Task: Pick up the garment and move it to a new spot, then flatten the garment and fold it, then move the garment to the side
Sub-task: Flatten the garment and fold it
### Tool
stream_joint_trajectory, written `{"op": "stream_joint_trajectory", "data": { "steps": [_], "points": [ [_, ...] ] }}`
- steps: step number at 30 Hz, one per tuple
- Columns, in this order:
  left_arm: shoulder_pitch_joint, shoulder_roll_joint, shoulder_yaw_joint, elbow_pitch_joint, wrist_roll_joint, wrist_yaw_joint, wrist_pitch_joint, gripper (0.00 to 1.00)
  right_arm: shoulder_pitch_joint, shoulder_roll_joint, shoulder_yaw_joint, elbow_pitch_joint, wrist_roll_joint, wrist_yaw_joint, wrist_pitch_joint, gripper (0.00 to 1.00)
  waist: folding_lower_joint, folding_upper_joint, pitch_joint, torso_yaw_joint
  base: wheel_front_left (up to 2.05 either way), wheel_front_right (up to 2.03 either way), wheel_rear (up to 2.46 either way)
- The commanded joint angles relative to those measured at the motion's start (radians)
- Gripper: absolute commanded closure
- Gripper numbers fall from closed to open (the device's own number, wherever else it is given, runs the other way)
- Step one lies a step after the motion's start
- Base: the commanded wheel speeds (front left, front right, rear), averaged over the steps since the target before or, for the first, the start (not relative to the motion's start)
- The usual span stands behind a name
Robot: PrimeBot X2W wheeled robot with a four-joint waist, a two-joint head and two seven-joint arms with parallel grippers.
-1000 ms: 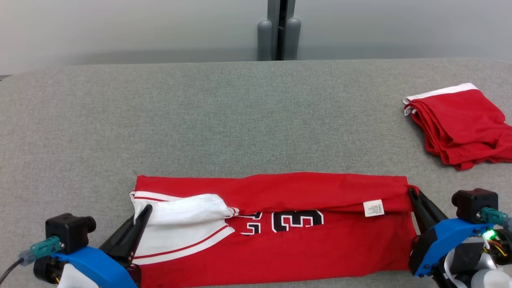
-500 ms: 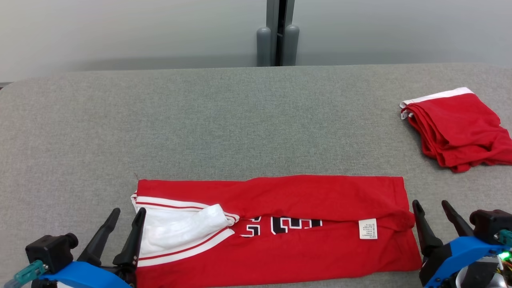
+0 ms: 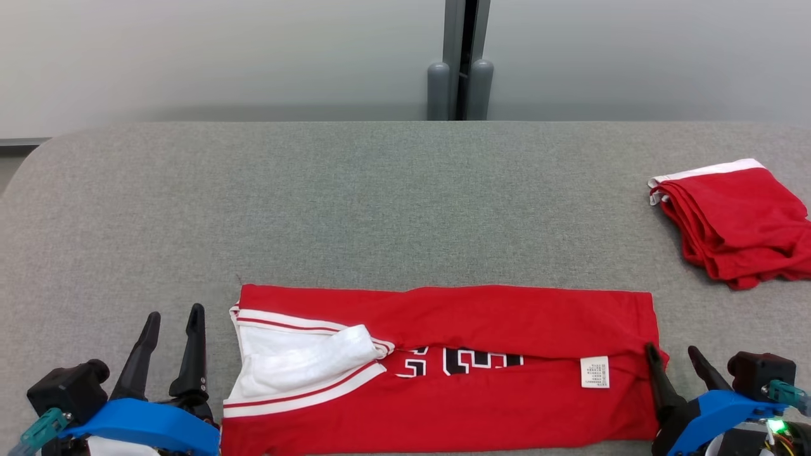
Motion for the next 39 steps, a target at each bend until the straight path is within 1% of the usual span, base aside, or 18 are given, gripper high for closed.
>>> {"op": "stream_joint_trajectory", "data": {
  "steps": [1, 3, 4, 5, 11, 12, 13, 15, 16, 17, 20, 23, 28, 32, 35, 39],
  "points": [
    [0.014, -0.011, 0.021, 0.011, 0.013, 0.012, -0.005, 0.00, -0.033, 0.000, -0.007, 0.054, 0.004, 0.000, -0.029, 0.00, 0.0000, 0.0000, -0.001, 0.008, 0.00, 0.00, 0.00],
    [0.023, -0.023, 0.037, 0.020, 0.022, 0.019, -0.005, 0.00, -0.049, 0.000, -0.009, 0.108, -0.008, 0.000, -0.053, 0.00, 0.0000, 0.0000, -0.001, 0.016, 0.00, 0.00, 0.00],
    [0.023, -0.023, 0.037, 0.020, 0.022, 0.019, -0.005, 0.00, -0.049, 0.000, -0.009, 0.108, -0.008, 0.000, -0.053, 0.00, 0.0000, 0.0000, -0.001, 0.016, 0.00, 0.00, 0.00],
    [0.028, -0.028, 0.043, 0.022, 0.025, 0.018, -0.005, 0.00, -0.060, 0.000, -0.008, 0.135, -0.003, 0.000, -0.063, 0.00, 0.0000, 0.0000, -0.002, 0.019, 0.00, 0.00, 0.00],
    [0.046, -0.054, 0.069, 0.036, 0.049, 0.004, -0.005, 0.00, -0.090, 0.000, 0.017, 0.264, -0.035, 0.000, -0.104, 0.00, 0.0000, 0.0000, 0.001, 0.036, 0.00, 0.00, 0.00],
    [0.049, -0.058, 0.074, 0.038, 0.053, 0.001, -0.005, 0.00, -0.092, 0.001, 0.021, 0.280, -0.042, 0.000, -0.107, 0.05, 0.0000, 0.0000, 0.002, 0.037, 0.00, 0.00, 0.00],
    [0.051, -0.059, 0.078, 0.040, 0.056, -0.003, -0.005, 0.00, -0.095, 0.001, 0.025, 0.294, -0.044, 0.000, -0.112, 0.51, 0.0000, 0.0000, 0.002, 0.038, 0.00, 0.00, 0.00],
    [0.055, -0.063, 0.086, 0.047, 0.060, -0.003, -0.005, 0.00, -0.104, 0.002, 0.033, 0.318, -0.043, 0.000, -0.120, 0.84, 0.0000, 0.0000, 0.003, 0.035, 0.00, 0.00, 0.00],
    [0.055, -0.065, 0.090, 0.050, 0.064, -0.003, -0.005, 0.00, -0.110, 0.002, 0.038, 0.327, -0.042, 0.000, -0.125, 0.94, 0.0000, 0.0000, 0.002, 0.033, 0.00, 0.00, 0.00],
    [0.055, -0.068, 0.092, 0.052, 0.066, -0.004, -0.005, 0.00, -0.117, 0.001, 0.041, 0.331, -0.041, 0.000, -0.133, 1.00, 0.0000, 0.0000, 0.002, 0.029, 0.00, 0.00, 0.00],
    [0.056, -0.076, 0.100, 0.055, 0.072, -0.008, -0.005, 0.00, -0.145, 0.000, 0.038, 0.331, -0.038, 0.000, -0.150, 1.00, 0.0000, 0.0000, 0.000, 0.014, 0.00, 0.00, 0.00],
    [0.060, -0.082, 0.111, 0.055, 0.078, -0.010, -0.005, 0.00, -0.163, -0.003, 0.007, 0.300, -0.033, 0.000, -0.142, 1.00, 0.0000, 0.0000, -0.002, -0.002, 0.00, 0.00, 0.00],
    [0.067, -0.092, 0.124, 0.054, 0.089, -0.015, -0.005, 0.00, -0.137, -0.014, -0.110, 0.161, -0.114, 0.000, -0.092, 1.00, 0.0000, 0.0000, -0.004, -0.019, 0.00, 0.00, 0.00],
    [0.069, -0.103, 0.125, 0.063, 0.096, -0.023, -0.005, 0.00, -0.101, -0.008, -0.165, 0.048, -0.074, 0.000, -0.026, 1.00, 0.0000, 0.0000, -0.004, -0.021, 0.00, 0.00, 0.00],
    [0.067, -0.111, 0.126, 0.072, 0.099, -0.029, -0.005, 0.00, -0.077, -0.003, -0.144, -0.019, -0.021, 0.000, 0.014, 1.00, 0.0000, 0.0000, -0.004, -0.021, 0.00, 0.00, 0.00],
    [0.057, -0.115, 0.120, 0.084, 0.106, -0.037, -0.005, 0.00, -0.052, 0.001, -0.036, -0.090, 0.074, 0.000, 0.056, 1.00, 0.0000, 0.0000, -0.004, -0.015, 0.00, 0.00, 0.00]
  ]
}}
